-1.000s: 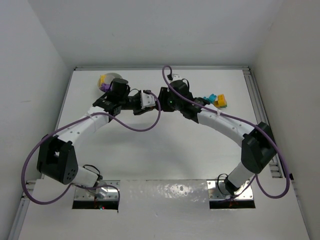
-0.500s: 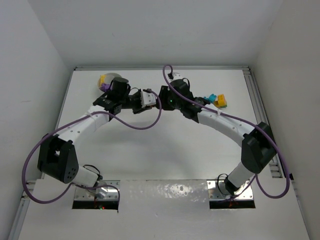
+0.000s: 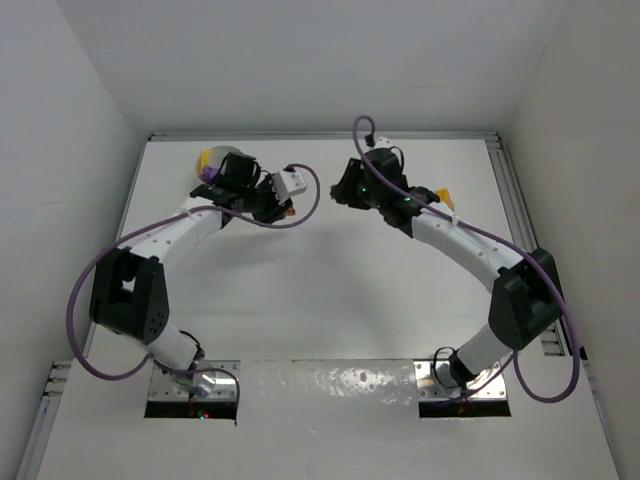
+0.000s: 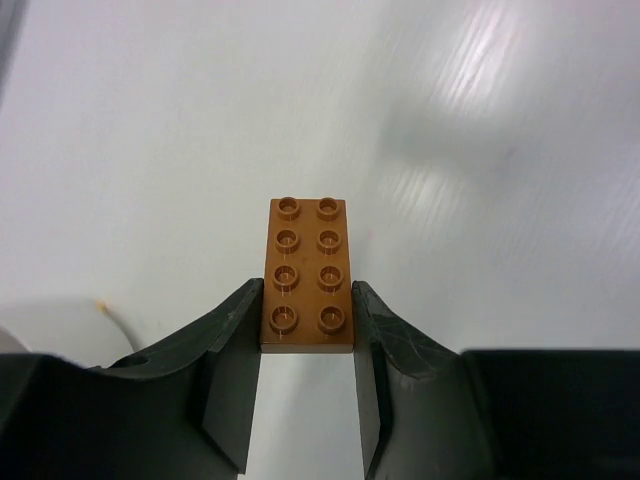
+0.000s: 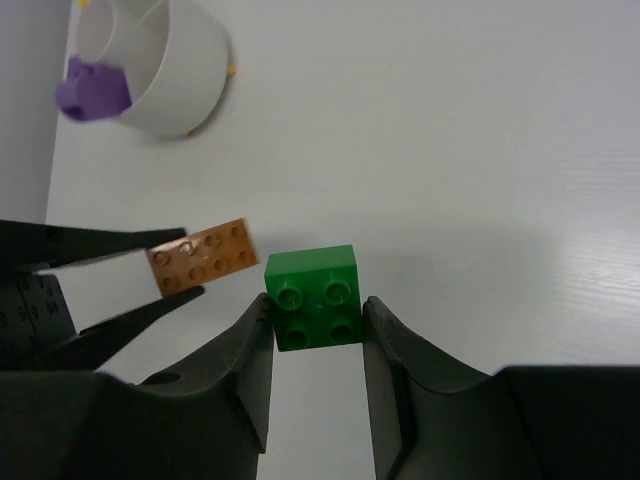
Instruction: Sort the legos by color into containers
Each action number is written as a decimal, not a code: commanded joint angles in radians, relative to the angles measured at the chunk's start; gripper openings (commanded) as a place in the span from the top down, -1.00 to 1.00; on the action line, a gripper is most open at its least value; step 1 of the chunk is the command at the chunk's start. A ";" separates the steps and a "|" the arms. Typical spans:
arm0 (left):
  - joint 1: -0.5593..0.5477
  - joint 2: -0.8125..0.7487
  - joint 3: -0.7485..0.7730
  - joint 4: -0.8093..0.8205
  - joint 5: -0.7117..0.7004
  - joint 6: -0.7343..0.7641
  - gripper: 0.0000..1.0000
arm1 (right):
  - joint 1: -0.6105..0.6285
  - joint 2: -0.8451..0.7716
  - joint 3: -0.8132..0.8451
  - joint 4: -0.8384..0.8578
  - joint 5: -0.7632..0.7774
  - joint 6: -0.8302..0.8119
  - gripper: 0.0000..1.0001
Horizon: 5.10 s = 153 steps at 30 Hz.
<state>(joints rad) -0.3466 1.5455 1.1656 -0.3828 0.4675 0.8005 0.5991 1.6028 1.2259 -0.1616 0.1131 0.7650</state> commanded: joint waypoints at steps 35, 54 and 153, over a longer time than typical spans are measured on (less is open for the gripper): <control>0.345 0.401 0.502 -0.002 -0.247 -1.124 1.00 | -0.074 -0.092 -0.059 0.014 0.031 -0.019 1.00; 0.345 0.419 0.496 0.024 -0.328 -1.080 0.27 | -0.071 -0.107 -0.048 0.010 0.026 -0.046 1.00; 0.225 0.433 0.723 0.013 -0.378 -0.554 1.00 | -0.039 -0.153 -0.002 -0.081 0.134 -0.061 -0.44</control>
<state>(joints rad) -0.1516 1.8935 1.7374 -0.2653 0.1822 0.2890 0.5613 1.4376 1.2301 -0.2493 0.2501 0.7261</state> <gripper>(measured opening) 0.347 0.720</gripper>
